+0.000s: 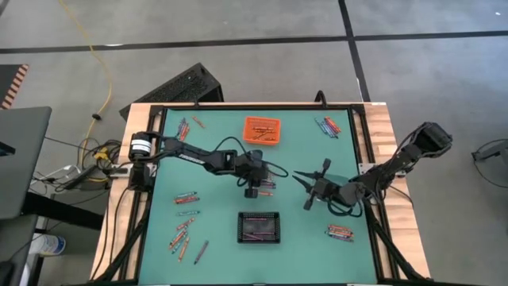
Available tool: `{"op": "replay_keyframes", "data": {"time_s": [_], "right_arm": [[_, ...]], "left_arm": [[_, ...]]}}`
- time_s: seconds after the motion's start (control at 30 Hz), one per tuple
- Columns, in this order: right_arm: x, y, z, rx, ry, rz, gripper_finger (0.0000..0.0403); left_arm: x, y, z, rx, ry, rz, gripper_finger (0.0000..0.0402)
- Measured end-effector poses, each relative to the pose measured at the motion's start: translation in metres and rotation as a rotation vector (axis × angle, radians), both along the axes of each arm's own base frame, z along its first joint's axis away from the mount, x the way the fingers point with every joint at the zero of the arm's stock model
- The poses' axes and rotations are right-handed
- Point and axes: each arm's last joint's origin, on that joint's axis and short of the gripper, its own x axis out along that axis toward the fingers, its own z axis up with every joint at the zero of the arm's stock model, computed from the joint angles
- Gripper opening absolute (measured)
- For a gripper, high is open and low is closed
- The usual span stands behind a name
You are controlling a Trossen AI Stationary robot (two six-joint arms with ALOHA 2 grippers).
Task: Sort crayons
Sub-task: Put the blue crayon into the blue bin
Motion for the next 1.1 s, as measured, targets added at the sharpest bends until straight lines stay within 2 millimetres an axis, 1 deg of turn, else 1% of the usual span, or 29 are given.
{"op": "replay_keyframes", "data": {"time_s": [0.13, 0.27, 0.47, 0.77, 0.83, 1.1], "right_arm": [[0.000, 0.000, 0.000, -0.003, 0.004, -0.001, 0.0066], [0.000, 0.000, -0.003, -0.009, 0.023, -0.001, 0.0066], [0.000, -0.001, -0.006, -0.014, 0.049, -0.005, 0.0066], [0.000, -0.002, -0.008, 0.011, 0.053, -0.007, 0.0066], [0.000, -0.002, -0.009, 0.021, 0.054, -0.008, 0.0066], [-0.001, -0.002, -0.012, 0.048, 0.058, -0.011, 0.0066]], "left_arm": [[-0.002, 0.014, -0.001, -0.007, 0.016, 0.039, 0.0096], [-0.008, 0.023, -0.006, -0.022, 0.082, 0.073, 0.0096], [-0.011, 0.024, 0.000, -0.018, 0.094, 0.047, 0.0096], [-0.016, 0.021, 0.005, -0.067, 0.122, -0.040, 0.0096], [-0.022, 0.022, 0.005, -0.073, 0.175, -0.039, 0.0096], [-0.027, 0.031, 0.007, -0.062, 0.203, -0.021, 0.0096]]}}
